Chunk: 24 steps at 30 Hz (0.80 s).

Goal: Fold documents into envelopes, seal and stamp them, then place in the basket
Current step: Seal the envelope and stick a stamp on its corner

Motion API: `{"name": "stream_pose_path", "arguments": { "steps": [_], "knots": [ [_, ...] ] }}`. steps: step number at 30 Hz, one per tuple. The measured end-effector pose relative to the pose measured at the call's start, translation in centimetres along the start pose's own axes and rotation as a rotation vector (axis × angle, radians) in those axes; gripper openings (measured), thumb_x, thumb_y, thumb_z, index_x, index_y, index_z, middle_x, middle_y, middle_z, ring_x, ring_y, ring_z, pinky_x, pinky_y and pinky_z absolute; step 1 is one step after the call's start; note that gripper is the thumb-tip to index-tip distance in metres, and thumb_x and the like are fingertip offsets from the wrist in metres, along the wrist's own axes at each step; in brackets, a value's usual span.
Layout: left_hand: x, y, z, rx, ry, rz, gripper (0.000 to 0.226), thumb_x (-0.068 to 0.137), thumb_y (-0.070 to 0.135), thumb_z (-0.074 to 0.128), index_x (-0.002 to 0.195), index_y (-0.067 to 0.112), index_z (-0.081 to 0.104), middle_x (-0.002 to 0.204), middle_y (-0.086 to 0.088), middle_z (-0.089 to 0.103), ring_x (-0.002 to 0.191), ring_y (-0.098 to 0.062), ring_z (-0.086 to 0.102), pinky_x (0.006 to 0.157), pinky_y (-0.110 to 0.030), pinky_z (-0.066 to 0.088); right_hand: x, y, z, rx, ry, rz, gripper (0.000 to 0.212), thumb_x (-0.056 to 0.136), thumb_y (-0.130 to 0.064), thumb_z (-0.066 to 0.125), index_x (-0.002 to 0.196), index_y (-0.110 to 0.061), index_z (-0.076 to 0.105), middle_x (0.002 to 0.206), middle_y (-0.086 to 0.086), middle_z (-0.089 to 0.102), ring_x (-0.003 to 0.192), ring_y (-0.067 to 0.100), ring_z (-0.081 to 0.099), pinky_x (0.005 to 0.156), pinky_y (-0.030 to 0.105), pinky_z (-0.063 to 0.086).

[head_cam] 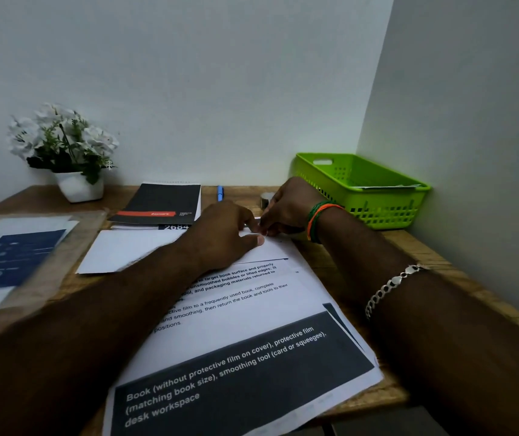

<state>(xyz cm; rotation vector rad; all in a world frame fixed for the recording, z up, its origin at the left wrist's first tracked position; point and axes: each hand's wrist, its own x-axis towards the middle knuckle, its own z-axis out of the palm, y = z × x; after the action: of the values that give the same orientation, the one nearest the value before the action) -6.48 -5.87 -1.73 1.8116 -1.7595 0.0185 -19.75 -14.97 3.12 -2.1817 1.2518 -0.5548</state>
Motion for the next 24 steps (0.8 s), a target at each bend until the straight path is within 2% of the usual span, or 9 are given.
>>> {"name": "stream_pose_path", "arguments": {
  "steps": [4,9,13,16,18,21,24],
  "knots": [
    [0.2,0.1,-0.1,0.058,-0.013,0.037,0.016,0.091,0.036,0.072,0.1,0.024,0.078,0.094,-0.003,0.069,0.092,-0.019,0.062,0.075,-0.026,0.037,0.0,-0.3,0.0,-0.099,0.006,-0.041,0.024,0.066,-0.008,0.087,0.086,0.003,0.079,0.083,0.018,0.077,0.078,0.025,0.076,0.079,0.037,0.06],
    [0.4,0.3,-0.2,0.092,-0.02,0.065,0.018,0.091,0.035,0.072,0.102,0.022,0.078,0.094,-0.002,0.069,0.091,-0.02,0.062,0.074,-0.025,0.035,-0.1,-0.6,0.1,-0.24,0.03,-0.101,0.024,0.067,-0.015,0.087,0.086,-0.004,0.079,0.085,0.014,0.078,0.086,0.025,0.076,0.084,0.039,0.061],
    [0.3,0.3,-0.3,0.059,-0.018,0.051,0.019,0.09,0.035,0.074,0.103,0.023,0.081,0.091,-0.004,0.072,0.087,-0.02,0.064,0.072,-0.025,0.038,0.2,-0.5,0.3,-0.327,0.07,-0.12,0.043,0.059,-0.023,0.091,0.097,-0.009,0.076,0.099,0.015,0.075,0.095,0.028,0.073,0.085,0.038,0.061],
    [0.4,0.2,-0.3,0.044,-0.016,0.039,0.02,0.09,0.037,0.074,0.101,0.023,0.082,0.096,-0.001,0.073,0.09,-0.017,0.064,0.076,-0.025,0.042,0.5,0.3,-0.3,-0.365,0.135,-0.114,0.056,0.061,-0.035,0.092,0.107,-0.01,0.073,0.11,0.018,0.07,0.103,0.031,0.069,0.083,0.033,0.057],
    [0.3,0.1,-0.2,0.035,-0.013,0.03,0.021,0.091,0.038,0.074,0.102,0.023,0.083,0.1,0.002,0.074,0.091,-0.015,0.064,0.077,-0.025,0.045,0.9,1.0,-0.9,-0.287,0.18,-0.098,0.046,0.07,-0.035,0.087,0.103,-0.006,0.074,0.107,0.019,0.072,0.101,0.032,0.07,0.083,0.033,0.057],
    [0.2,0.0,-0.1,0.048,-0.002,0.037,0.022,0.091,0.04,0.073,0.103,0.024,0.083,0.103,0.004,0.075,0.093,-0.014,0.065,0.085,-0.031,0.053,1.1,1.3,-1.5,-0.119,0.189,-0.105,0.025,0.081,-0.025,0.078,0.087,0.0,0.077,0.09,0.021,0.076,0.093,0.036,0.073,0.086,0.044,0.06],
    [0.0,-0.2,-0.1,0.029,0.01,0.037,0.021,0.09,0.04,0.074,0.102,0.025,0.083,0.104,0.006,0.076,0.095,-0.011,0.066,0.091,-0.036,0.056,1.0,1.2,-1.4,-0.098,0.154,-0.1,0.018,0.084,-0.02,0.077,0.082,-0.002,0.078,0.085,0.02,0.076,0.087,0.034,0.074,0.085,0.045,0.061]
  ]
}}
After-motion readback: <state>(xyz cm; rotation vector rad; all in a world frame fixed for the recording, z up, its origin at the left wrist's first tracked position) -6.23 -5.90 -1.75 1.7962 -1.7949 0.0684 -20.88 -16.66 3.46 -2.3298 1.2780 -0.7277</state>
